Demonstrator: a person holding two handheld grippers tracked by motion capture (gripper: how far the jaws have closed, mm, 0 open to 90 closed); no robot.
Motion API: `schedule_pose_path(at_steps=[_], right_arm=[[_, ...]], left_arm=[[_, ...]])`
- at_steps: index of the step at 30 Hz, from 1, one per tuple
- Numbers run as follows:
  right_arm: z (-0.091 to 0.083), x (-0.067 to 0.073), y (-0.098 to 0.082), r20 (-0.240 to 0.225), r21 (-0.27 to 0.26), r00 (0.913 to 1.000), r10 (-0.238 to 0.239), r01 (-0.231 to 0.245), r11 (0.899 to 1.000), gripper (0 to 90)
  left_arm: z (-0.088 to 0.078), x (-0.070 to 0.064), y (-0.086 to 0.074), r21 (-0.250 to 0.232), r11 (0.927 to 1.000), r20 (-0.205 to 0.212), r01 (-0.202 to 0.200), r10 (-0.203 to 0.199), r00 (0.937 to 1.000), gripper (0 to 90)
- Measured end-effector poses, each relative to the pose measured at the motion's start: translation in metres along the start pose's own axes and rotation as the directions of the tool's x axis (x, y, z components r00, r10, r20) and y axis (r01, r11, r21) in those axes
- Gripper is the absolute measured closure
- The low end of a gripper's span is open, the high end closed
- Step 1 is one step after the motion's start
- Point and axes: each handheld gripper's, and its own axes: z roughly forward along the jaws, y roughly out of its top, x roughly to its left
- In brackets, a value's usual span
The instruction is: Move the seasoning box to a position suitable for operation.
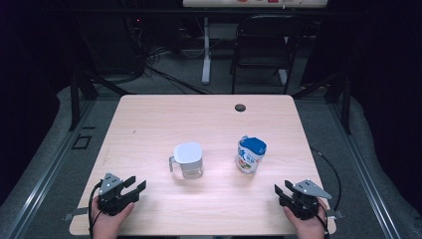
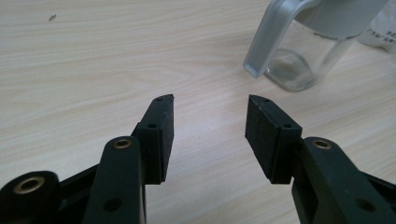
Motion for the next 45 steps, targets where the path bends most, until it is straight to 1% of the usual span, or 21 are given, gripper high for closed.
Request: schedule_pose_path(at_steps=[1, 3, 4, 5, 7, 9, 11, 14, 15, 17, 18, 19, 23, 24, 25, 28, 31, 35, 36, 37, 45], right_arm=[[0.0, 0.0, 0.0, 0.0, 0.0, 1.0, 0.0, 0.0, 1.0, 55.8], [0.0, 0.0, 0.0, 0.0, 0.003, 1.0, 0.001, -0.001, 1.0, 55.7], [0.0, 0.001, 0.0, -0.003, -0.001, 1.0, 0.004, -0.004, 1.0, 55.6], [0.0, 0.001, 0.0, -0.003, -0.001, 1.0, 0.004, -0.004, 1.0, 55.6], [-0.001, 0.002, 0.001, -0.003, -0.003, 1.0, 0.004, -0.004, 1.0, 55.5], [-0.001, 0.002, 0.001, -0.004, -0.001, 1.0, -0.002, 0.002, 1.0, 55.4], [-0.001, 0.002, 0.001, -0.004, -0.001, 1.0, -0.002, 0.002, 1.0, 55.3], [0.0, 0.001, 0.001, -0.005, -0.001, 1.0, 0.002, -0.002, 1.0, 55.3], [0.0, 0.0, 0.001, -0.006, -0.001, 1.0, 0.002, -0.002, 1.0, 55.4], [-0.001, 0.0, 0.001, -0.01, -0.004, 0.9999, 0.008, -0.008, 1.0, 55.3], [-0.001, 0.0, 0.001, -0.01, -0.004, 0.9999, 0.008, -0.008, 1.0, 55.3], [-0.001, 0.0, 0.001, -0.009, -0.002, 0.9999, 0.008, -0.008, 1.0, 55.3], [-0.001, 0.0, 0.001, -0.012, -0.005, 0.9999, 0.009, -0.009, 1.0, 55.2], [-0.001, 0.0, 0.001, -0.012, -0.005, 0.9999, 0.009, -0.009, 1.0, 55.2], [0.0, 0.001, 0.001, -0.013, -0.007, 0.9999, 0.007, -0.007, 1.0, 55.1], [0.0, 0.001, 0.001, -0.014, -0.006, 0.9999, 0.006, -0.006, 1.0, 55.1], [0.0, 0.001, 0.001, -0.014, -0.004, 0.9999, 0.006, -0.006, 1.0, 54.9], [0.0, 0.001, 0.001, -0.017, -0.007, 0.9998, 0.01, -0.01, 1.0, 54.8], [0.0, 0.0, 0.001, -0.017, -0.007, 0.9998, 0.009, -0.009, 1.0, 54.8], [0.001, 0.0, 0.001, -0.018, -0.006, 0.9998, 0.01, -0.01, 1.0, 54.7], [0.001, 0.0, 0.001, -0.02, -0.009, 0.9998, 0.01, -0.01, 1.0, 54.7]], left_arm=[[0.0, 0.0, 0.0, 0.0, 1.0, 0.0, 0.0, 0.0, 1.0, 52.0], [0.001, -0.004, 0.004, 0.001, 1.0, 0.0, -0.007, 0.007, 1.0, 52.0], [0.003, -0.009, 0.008, 0.006, 0.9994, 0.007, -0.033, 0.033, 0.9994, 52.0], [0.003, -0.009, 0.008, 0.006, 0.9994, 0.007, -0.033, 0.033, 0.9994, 52.0], [0.007, -0.013, 0.012, 0.008, 0.9988, 0.011, -0.048, 0.048, 0.9988, 52.1], [0.012, -0.017, 0.016, 0.008, 0.9987, 0.014, -0.051, 0.051, 0.9986, 52.1], [0.018, -0.02, 0.02, -0.001, 0.999, 0.018, -0.044, 0.044, 0.9989, 52.6], [0.028, -0.025, 0.028, -0.002, 0.9989, 0.018, -0.048, 0.048, 0.9987, 54.0], [0.028, -0.025, 0.028, -0.002, 0.9989, 0.018, -0.048, 0.048, 0.9987, 54.1], [0.034, -0.026, 0.031, -0.005, 0.9993, 0.024, -0.037, 0.037, 0.999, 54.4], [0.034, -0.026, 0.031, -0.005, 0.9993, 0.024, -0.037, 0.037, 0.999, 54.4], [0.035, -0.027, 0.032, 0.007, 0.9992, 0.023, -0.039, 0.038, 0.999, 54.4], [0.043, -0.03, 0.033, -0.004, 0.9993, 0.023, -0.037, 0.037, 0.9991, 54.5], [0.043, -0.032, 0.034, 0.006, 0.9992, 0.021, -0.041, 0.04, 0.999, 54.5], [0.045, -0.033, 0.034, -0.001, 0.999, 0.02, -0.044, 0.044, 0.9988, 54.7], [0.049, -0.035, 0.035, 0.001, 0.9987, 0.017, -0.051, 0.051, 0.9986, 55.4], [0.053, -0.037, 0.036, 0.0, 0.9992, 0.019, -0.04, 0.04, 0.999, 56.5], [0.06, -0.041, 0.036, 0.007, 0.9987, 0.019, -0.05, 0.05, 0.9986, 57.2], [0.062, -0.043, 0.036, 0.014, 0.9981, 0.015, -0.061, 0.061, 0.998, 57.2], [0.065, -0.045, 0.037, 0.011, 0.998, 0.015, -0.062, 0.062, 0.998, 57.2], [0.076, -0.049, 0.039, 0.019, 0.9978, -0.009, -0.063, 0.063, 0.998, 59.4]])
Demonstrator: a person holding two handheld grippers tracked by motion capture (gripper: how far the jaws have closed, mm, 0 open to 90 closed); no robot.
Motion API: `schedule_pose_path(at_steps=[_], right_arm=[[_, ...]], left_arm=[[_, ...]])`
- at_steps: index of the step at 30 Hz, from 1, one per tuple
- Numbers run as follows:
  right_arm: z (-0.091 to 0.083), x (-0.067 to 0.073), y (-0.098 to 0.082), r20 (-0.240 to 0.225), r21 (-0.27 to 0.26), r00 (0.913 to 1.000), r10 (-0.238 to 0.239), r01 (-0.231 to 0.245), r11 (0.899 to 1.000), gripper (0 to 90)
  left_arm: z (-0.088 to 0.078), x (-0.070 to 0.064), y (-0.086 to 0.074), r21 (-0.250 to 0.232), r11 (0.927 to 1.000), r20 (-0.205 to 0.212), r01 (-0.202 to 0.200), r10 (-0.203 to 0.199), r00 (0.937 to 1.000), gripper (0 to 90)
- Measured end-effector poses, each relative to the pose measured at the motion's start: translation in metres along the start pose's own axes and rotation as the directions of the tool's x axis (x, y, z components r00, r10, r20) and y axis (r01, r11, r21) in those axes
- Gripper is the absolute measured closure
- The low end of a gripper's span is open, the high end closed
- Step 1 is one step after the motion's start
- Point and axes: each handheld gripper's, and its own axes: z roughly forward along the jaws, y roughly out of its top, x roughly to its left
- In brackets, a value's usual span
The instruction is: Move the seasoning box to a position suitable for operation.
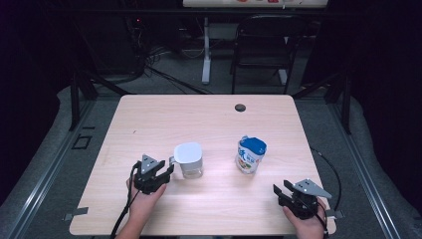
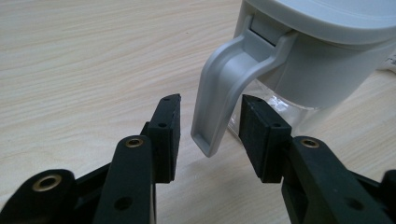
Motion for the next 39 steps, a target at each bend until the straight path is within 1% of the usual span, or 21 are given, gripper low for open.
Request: schedule_pose_path(at_steps=[3, 8, 13, 19, 21, 23, 27, 32, 33, 36, 39], right_arm=[[0.0, 0.0, 0.0, -0.001, 0.0, 1.0, 0.001, -0.001, 1.0, 54.6], [0.0, -0.001, 0.0, -0.005, -0.003, 1.0, 0.004, -0.004, 1.0, 54.4], [0.0, -0.001, 0.0, -0.005, -0.002, 1.0, 0.001, -0.001, 1.0, 54.4], [0.0, -0.001, 0.0, -0.005, -0.002, 1.0, 0.003, -0.003, 1.0, 54.4], [0.0, -0.001, 0.0, -0.005, -0.002, 1.0, 0.004, -0.004, 1.0, 54.2], [0.001, 0.0, 0.0, -0.009, -0.003, 0.9999, 0.008, -0.008, 1.0, 54.2], [0.002, 0.0, 0.0, -0.009, 0.002, 0.9999, 0.005, -0.005, 1.0, 54.2], [0.002, -0.001, 0.0, -0.012, 0.003, 0.9999, 0.01, -0.01, 1.0, 54.2], [0.003, -0.002, 0.0, -0.013, 0.002, 0.9998, 0.015, -0.015, 1.0, 54.2], [0.002, -0.003, -0.001, -0.017, 0.0, 0.9994, 0.03, -0.03, 1.0, 54.2], [0.002, -0.004, -0.001, -0.019, -0.002, 0.9992, 0.036, -0.036, 0.999, 54.2]], left_arm=[[0.002, -0.001, 0.001, -0.002, 1.0, -0.008, -0.006, 0.006, 1.0, 60.2], [0.007, -0.003, 0.003, -0.006, 1.0, -0.019, 0.002, -0.002, 0.9998, 62.5], [0.009, -0.003, 0.004, -0.009, 0.9999, -0.036, -0.006, 0.006, 0.9993, 65.0], [0.01, -0.001, 0.005, -0.013, 0.9999, -0.039, -0.005, 0.005, 0.9992, 68.1], [0.011, -0.001, 0.005, -0.01, 0.9999, -0.041, -0.011, 0.01, 0.9991, 68.8], [0.012, -0.001, 0.006, -0.015, 0.9998, -0.044, -0.009, 0.009, 0.999, 71.5], [0.013, 0.0, 0.007, -0.012, 0.9999, -0.05, -0.004, 0.004, 0.9988, 73.1], [0.015, 0.001, 0.008, -0.019, 0.9998, -0.054, -0.003, 0.002, 0.9985, 74.1], [0.015, 0.001, 0.008, -0.013, 0.9999, -0.058, -0.006, 0.006, 0.9983, 74.5], [0.015, 0.001, 0.008, -0.018, 0.9997, -0.062, -0.015, 0.014, 0.998, 75.0], [0.014, 0.0, 0.008, -0.012, 0.9996, -0.07, -0.024, 0.023, 0.9973, 75.3]])
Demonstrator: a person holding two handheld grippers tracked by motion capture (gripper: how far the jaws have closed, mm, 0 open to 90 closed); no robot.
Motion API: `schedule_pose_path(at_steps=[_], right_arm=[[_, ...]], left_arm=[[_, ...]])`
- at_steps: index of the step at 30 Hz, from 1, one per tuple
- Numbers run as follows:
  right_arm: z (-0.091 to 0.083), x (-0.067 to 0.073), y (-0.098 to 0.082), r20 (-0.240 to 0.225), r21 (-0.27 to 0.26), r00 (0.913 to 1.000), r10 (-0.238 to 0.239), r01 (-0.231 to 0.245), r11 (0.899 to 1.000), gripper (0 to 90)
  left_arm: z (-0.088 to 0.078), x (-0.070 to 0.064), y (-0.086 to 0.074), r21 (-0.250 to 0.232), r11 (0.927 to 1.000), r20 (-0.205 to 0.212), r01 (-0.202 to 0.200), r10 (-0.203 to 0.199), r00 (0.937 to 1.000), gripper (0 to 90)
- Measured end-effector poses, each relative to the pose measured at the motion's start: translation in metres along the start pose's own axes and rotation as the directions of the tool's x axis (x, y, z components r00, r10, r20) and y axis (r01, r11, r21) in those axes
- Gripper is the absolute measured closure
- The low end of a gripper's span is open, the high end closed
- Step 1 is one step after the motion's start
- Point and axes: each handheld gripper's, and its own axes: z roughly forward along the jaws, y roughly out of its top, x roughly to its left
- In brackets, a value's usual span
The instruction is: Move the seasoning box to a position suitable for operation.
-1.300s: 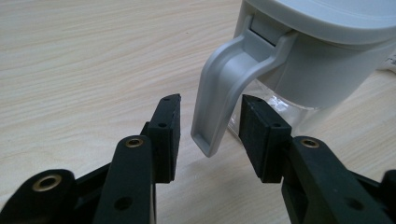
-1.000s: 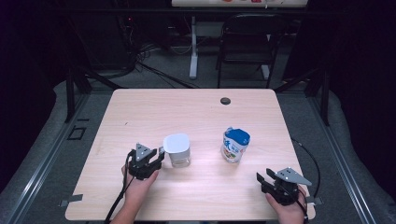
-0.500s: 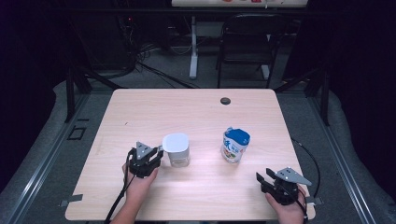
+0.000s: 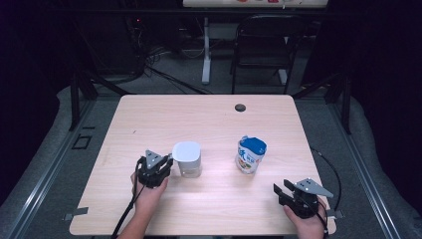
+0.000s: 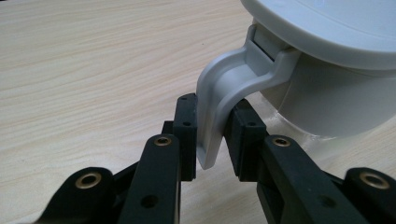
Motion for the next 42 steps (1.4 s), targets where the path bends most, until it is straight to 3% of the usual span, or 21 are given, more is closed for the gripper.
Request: schedule_pose_path(at_steps=[11, 15, 37, 42], right_arm=[[0.001, 0.0, 0.0, -0.001, 0.005, 1.0, -0.003, 0.003, 1.0, 54.2], [0.001, 0.0, 0.0, 0.0, 0.001, 1.0, 0.0, 0.0, 1.0, 54.2], [0.0, 0.0, 0.0, 0.004, -0.006, 1.0, 0.001, -0.001, 1.0, 54.2], [0.0, 0.0, 0.0, 0.005, -0.002, 1.0, 0.0, 0.0, 1.0, 54.2]], left_arm=[[-0.004, -0.001, 0.0, 0.011, 0.9998, -0.01, -0.014, 0.015, 0.9998, 77.3], [-0.007, -0.004, -0.001, 0.012, 0.9994, 0.0, -0.033, 0.033, 0.9994, 82.8], [-0.022, -0.009, -0.009, 0.018, 0.9993, 0.029, -0.031, 0.031, 0.9991, 82.9], [-0.027, -0.011, -0.012, 0.021, 0.9984, 0.038, -0.052, 0.051, 0.998, 83.0]])
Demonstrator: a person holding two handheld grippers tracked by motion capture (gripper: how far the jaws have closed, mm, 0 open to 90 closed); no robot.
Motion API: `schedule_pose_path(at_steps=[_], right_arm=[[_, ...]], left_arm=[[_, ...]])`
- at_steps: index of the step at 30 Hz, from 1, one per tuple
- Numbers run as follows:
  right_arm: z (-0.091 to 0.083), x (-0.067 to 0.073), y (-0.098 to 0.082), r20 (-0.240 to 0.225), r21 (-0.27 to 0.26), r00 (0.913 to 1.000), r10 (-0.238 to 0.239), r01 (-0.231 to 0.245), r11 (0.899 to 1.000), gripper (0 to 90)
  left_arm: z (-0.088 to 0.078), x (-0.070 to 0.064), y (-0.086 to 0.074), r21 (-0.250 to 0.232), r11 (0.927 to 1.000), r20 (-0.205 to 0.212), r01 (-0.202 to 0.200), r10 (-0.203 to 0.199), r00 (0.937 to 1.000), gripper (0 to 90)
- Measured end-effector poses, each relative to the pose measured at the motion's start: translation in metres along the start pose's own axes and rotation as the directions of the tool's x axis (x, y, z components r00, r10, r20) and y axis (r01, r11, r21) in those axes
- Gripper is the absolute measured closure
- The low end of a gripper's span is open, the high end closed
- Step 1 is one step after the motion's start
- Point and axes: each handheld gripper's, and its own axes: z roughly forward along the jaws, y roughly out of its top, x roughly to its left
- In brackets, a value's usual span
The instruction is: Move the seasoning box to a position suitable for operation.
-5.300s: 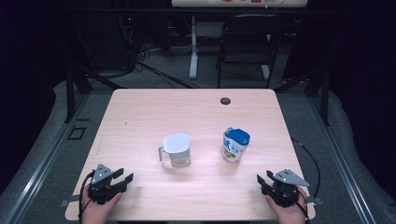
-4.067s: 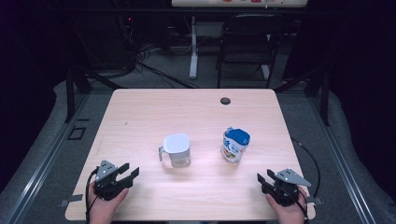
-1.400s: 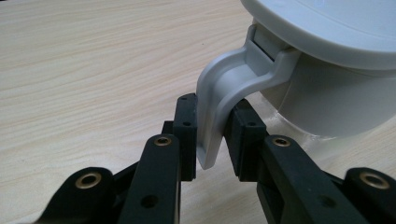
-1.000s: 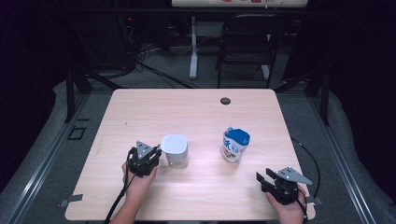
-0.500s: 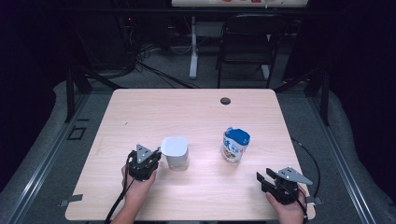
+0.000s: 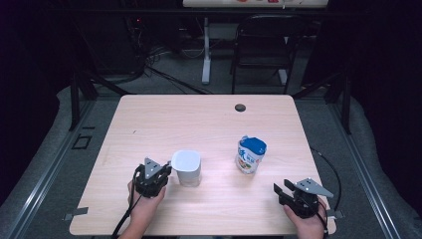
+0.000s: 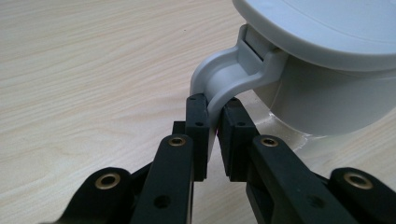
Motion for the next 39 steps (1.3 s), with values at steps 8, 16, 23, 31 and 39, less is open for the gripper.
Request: schedule_pose_path(at_steps=[8, 16, 23, 31, 39], right_arm=[[0.0, 0.001, 0.0, 0.003, 0.0, 1.0, -0.002, 0.002, 1.0, 54.2], [0.001, 0.003, 0.0, 0.0, 0.0, 1.0, -0.003, 0.003, 1.0, 54.2], [0.002, 0.005, 0.0, 0.001, 0.01, 0.9999, -0.013, 0.013, 1.0, 54.2], [0.003, 0.006, 0.0, -0.008, 0.005, 0.9999, -0.013, 0.014, 1.0, 54.3], [0.002, 0.006, 0.0, -0.009, 0.008, 0.9999, -0.01, 0.011, 1.0, 54.3]], left_arm=[[-0.014, -0.002, -0.009, 0.014, 0.9999, 0.025, -0.005, 0.005, 0.9997, 83.1], [-0.029, -0.008, -0.018, 0.025, 0.9993, 0.04, -0.029, 0.028, 0.9988, 83.1], [-0.035, -0.015, -0.024, 0.0, 0.9993, 0.044, -0.036, 0.036, 0.9984, 83.2], [-0.035, -0.018, -0.026, -0.001, 0.9997, 0.053, -0.025, 0.025, 0.9983, 83.2], [-0.035, -0.022, -0.026, -0.003, 0.9997, 0.056, -0.023, 0.023, 0.9982, 83.1]])
